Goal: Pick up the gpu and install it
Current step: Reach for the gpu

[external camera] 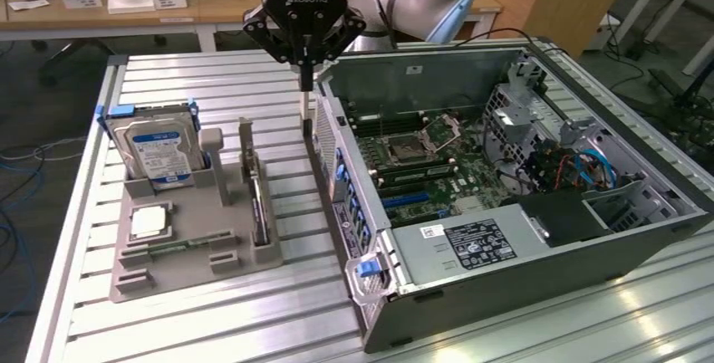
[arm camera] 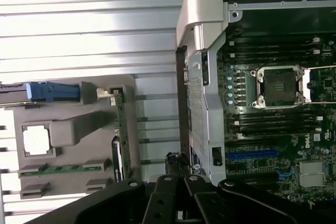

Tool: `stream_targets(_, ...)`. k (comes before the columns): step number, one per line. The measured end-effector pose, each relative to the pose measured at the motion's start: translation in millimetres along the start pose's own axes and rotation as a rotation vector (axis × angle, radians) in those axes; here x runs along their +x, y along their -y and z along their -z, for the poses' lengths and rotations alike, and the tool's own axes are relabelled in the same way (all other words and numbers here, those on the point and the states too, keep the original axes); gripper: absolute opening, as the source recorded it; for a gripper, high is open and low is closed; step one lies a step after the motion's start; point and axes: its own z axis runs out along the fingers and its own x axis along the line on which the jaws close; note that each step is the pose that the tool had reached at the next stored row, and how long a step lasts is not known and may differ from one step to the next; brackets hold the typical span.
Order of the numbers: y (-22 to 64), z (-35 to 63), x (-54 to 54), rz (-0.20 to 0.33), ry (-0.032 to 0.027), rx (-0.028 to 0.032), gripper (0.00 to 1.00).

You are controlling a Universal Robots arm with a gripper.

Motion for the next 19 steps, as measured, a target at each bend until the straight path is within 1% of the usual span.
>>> stream_targets(19,4.0,0.8,32.5,0.005,-0.0003,-0.0002,0.11)
